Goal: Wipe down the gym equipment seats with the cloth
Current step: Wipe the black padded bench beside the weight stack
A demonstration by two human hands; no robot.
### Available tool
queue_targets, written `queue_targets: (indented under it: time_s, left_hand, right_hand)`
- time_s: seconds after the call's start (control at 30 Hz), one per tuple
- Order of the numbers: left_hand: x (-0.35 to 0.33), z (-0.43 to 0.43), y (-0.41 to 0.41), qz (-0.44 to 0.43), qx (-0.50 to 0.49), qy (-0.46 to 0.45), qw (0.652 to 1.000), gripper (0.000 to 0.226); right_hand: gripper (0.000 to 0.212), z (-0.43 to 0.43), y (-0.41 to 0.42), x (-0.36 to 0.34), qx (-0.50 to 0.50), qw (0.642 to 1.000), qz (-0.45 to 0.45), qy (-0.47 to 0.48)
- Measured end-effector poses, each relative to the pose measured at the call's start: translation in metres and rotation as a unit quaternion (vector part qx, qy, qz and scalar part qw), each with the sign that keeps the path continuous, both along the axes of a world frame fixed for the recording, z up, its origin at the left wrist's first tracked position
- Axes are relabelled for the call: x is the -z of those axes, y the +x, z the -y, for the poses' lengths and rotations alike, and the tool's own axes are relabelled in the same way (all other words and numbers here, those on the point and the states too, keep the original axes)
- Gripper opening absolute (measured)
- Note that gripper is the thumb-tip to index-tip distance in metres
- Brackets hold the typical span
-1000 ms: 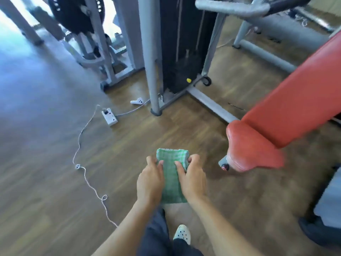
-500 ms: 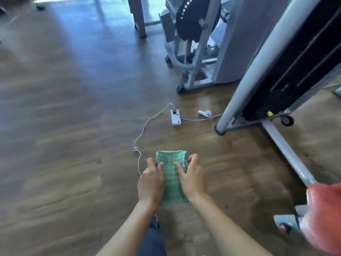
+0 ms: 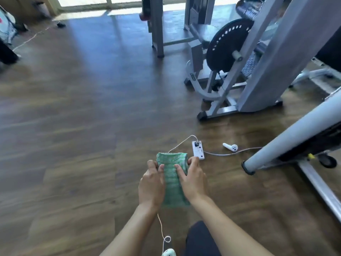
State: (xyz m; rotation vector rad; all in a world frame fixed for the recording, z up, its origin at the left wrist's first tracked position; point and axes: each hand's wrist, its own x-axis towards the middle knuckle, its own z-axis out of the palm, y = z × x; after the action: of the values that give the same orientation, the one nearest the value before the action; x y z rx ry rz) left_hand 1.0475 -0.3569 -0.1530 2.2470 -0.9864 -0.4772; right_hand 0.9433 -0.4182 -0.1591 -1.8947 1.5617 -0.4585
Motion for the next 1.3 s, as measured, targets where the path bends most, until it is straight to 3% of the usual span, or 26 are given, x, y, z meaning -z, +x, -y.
queue_targets:
  time_s: [0.53, 0.83, 1.07, 1.3]
  left_hand:
    - [-0.001, 0.354, 0.217, 0.009, -0.055, -0.011, 0.998, 0.018]
    - [0.001, 0.496, 0.333, -0.003, -0.06, -0.005, 0.998, 0.021]
    - [0.025, 0.621, 0.452, -0.006, -0.008, 0.015, 1.0, 0.022]
    - [0.003, 0.771, 0.585, 0.028, 0.085, 0.04, 0.995, 0.022]
  right_hand:
    - [0.039, 0.363, 0.224, -0.004, -0.067, 0.997, -0.036, -0.005]
    - [0.042, 0.505, 0.337, 0.0, -0.062, 0.996, -0.057, 0.002]
    - [0.041, 0.622, 0.451, 0.025, -0.03, 0.998, -0.052, -0.003]
    - [0.04, 0.751, 0.571, 0.012, 0.044, 0.998, -0.033, 0.011]
